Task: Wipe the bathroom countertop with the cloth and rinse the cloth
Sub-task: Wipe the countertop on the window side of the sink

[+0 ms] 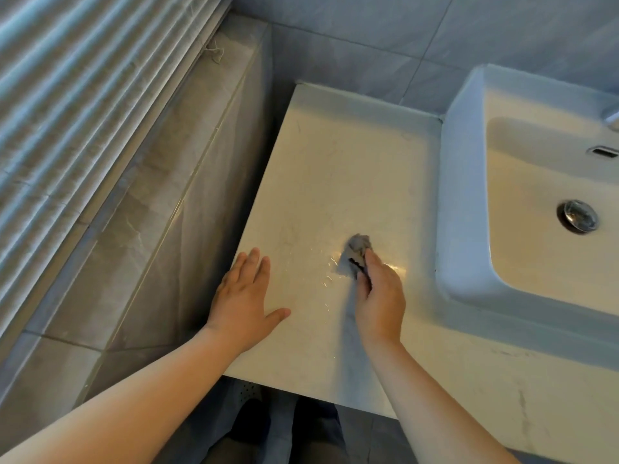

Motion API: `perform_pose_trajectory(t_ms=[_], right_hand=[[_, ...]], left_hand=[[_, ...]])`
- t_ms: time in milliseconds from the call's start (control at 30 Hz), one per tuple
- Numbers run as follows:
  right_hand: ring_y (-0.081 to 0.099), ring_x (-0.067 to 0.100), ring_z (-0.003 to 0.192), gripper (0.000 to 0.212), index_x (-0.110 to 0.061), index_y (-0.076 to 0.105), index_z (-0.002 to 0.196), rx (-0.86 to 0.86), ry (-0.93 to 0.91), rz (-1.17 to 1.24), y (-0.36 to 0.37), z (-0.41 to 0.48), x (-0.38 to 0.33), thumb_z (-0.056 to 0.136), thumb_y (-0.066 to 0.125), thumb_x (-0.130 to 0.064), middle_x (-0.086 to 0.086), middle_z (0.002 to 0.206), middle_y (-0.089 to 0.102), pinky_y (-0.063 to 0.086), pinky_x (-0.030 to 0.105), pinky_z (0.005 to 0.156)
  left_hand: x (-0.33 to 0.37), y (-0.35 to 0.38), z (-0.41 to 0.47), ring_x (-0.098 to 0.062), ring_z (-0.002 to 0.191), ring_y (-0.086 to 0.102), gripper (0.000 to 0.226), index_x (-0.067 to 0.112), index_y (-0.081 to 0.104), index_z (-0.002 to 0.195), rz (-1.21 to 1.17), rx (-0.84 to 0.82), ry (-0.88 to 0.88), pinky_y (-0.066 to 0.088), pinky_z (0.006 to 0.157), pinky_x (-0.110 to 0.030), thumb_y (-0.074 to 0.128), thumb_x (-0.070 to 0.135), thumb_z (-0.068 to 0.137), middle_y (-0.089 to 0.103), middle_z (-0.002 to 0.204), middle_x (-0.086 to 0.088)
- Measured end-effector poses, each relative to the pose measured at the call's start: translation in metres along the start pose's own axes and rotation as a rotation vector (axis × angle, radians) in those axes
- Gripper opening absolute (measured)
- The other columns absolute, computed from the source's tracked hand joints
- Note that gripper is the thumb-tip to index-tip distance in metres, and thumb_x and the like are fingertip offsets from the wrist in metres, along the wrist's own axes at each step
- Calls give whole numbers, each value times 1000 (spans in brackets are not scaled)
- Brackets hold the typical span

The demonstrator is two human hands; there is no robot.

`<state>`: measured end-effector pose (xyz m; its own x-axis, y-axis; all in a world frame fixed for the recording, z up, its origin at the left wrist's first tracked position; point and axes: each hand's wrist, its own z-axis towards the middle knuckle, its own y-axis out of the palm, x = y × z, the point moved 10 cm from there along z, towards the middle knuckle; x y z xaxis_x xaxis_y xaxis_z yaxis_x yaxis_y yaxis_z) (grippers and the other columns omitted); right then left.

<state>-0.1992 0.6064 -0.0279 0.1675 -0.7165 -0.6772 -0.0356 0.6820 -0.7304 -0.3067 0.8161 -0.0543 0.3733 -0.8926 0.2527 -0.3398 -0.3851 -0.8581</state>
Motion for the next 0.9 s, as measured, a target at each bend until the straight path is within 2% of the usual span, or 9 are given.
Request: perform_pose_trajectory(t_ms=[67, 133, 233, 300, 433, 533, 767, 900], right_hand=[[59, 14, 112, 42, -16, 56, 133, -41, 113, 194, -7, 1, 6, 92, 57, -8, -1, 124, 64, 46, 27, 99], [62, 13, 109, 41, -18, 58, 132, 15, 192, 285, -29, 6, 15, 92, 58, -8, -4, 123, 65, 46, 24, 97], [57, 10, 111, 42, -14, 53, 136, 115, 264, 180, -68, 16, 38, 94, 55, -9, -1, 126, 62, 39, 15, 91], [50, 15, 124, 46, -13, 44, 142, 107, 307, 51, -76, 18, 58, 96, 51, -12, 1, 138, 53, 35, 19, 99], [33, 28, 139, 58, -6, 33, 147, 1, 171, -195, -47, 14, 60, 95, 53, -21, 12, 151, 36, 28, 36, 113], [29, 32, 139, 58, -5, 32, 146, 52, 189, -263, -37, 11, 62, 95, 52, -24, 16, 153, 31, 27, 45, 115], [35, 37, 133, 54, -7, 42, 142, 82, 82, -276, -12, 14, 38, 94, 57, -25, 16, 150, 37, 31, 47, 112], [38, 30, 130, 50, -9, 47, 139, 51, 6, -198, 5, -2, 10, 92, 59, -21, 12, 147, 41, 35, 44, 110]], left_hand=[[0, -1, 0, -18, 144, -21, 96, 19, -11, 151, -2, -4, 3, 1, 118, -38, 40, 68, 86, -25, 156, 1], [0, -1, 1, -18, 144, -20, 96, 20, -10, 151, -11, -10, 4, 2, 119, -39, 40, 69, 85, -24, 156, 2], [0, -2, 0, -18, 144, -20, 96, 20, -9, 151, -9, -8, 5, 3, 119, -40, 41, 69, 85, -24, 157, 2], [0, -2, 0, -19, 144, -19, 97, 19, -9, 151, 1, -1, 5, 3, 119, -40, 41, 69, 85, -23, 157, 1], [1, -2, 1, -19, 144, -20, 98, 18, -8, 151, -3, 7, 1, 3, 119, -39, 41, 69, 85, -23, 157, 1], [1, -1, 1, -19, 144, -20, 97, 18, -9, 151, 4, 2, 2, 3, 119, -39, 40, 70, 85, -23, 157, 1], [1, 0, 0, -19, 144, -21, 98, 18, -11, 151, 21, -8, -9, 1, 118, -40, 36, 72, 84, -25, 156, 1], [1, 1, 1, -19, 144, -21, 98, 18, -12, 150, 32, -22, -11, 2, 119, -40, 35, 73, 84, -25, 156, 0]])
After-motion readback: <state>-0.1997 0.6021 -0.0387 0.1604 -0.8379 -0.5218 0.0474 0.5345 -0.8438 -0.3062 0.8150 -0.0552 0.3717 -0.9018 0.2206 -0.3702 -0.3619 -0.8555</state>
